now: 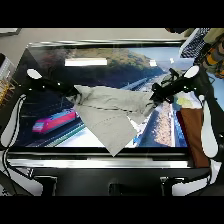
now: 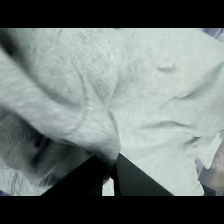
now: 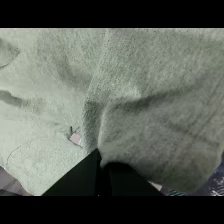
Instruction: Fold the clothes and pants, and hang the long-sleeved shirts on hangers.
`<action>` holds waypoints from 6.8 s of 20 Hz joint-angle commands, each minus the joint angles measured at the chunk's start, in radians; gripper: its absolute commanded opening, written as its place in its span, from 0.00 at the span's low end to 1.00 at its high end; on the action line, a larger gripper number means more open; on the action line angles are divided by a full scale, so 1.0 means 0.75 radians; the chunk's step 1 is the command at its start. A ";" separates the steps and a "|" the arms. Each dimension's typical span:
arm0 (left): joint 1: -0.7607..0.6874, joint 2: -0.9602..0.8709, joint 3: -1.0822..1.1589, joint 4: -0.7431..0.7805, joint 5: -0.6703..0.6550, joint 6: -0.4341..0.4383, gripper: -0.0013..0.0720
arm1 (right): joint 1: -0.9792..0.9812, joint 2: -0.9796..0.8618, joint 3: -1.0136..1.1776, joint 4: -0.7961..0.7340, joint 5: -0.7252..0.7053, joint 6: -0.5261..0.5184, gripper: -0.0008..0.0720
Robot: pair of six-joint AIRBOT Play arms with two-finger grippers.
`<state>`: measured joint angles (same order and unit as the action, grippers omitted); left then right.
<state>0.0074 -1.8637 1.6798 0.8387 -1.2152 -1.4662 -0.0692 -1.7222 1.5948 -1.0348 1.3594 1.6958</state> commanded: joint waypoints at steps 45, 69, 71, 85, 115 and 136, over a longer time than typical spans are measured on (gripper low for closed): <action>0.214 0.956 -0.460 -0.534 0.249 0.235 0.04 | 0.014 0.665 0.003 -0.254 -0.236 -0.246 0.06; 0.646 1.207 -0.056 -0.131 -0.078 0.046 0.04 | 0.014 0.927 0.012 -0.057 0.150 0.131 0.06; 0.509 0.971 -0.112 -0.092 -0.025 0.091 0.04 | 0.014 0.680 -0.037 -0.016 0.089 0.088 0.06; 0.039 0.098 -0.120 -0.006 0.457 0.066 0.19 | 0.013 -0.154 -0.053 0.365 -0.576 0.107 0.25; 0.718 0.926 -0.909 0.175 -0.162 0.036 0.66 | -0.642 0.497 -1.069 0.040 -0.079 -0.617 0.60; 0.782 1.013 -1.051 0.313 -0.132 0.064 0.66 | -0.640 0.461 -1.242 0.176 -0.323 -0.688 0.51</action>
<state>0.5671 -1.1362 0.9497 1.0424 -1.3407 -1.4330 -0.5499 -1.3758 0.6670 -0.9039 1.2072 1.1954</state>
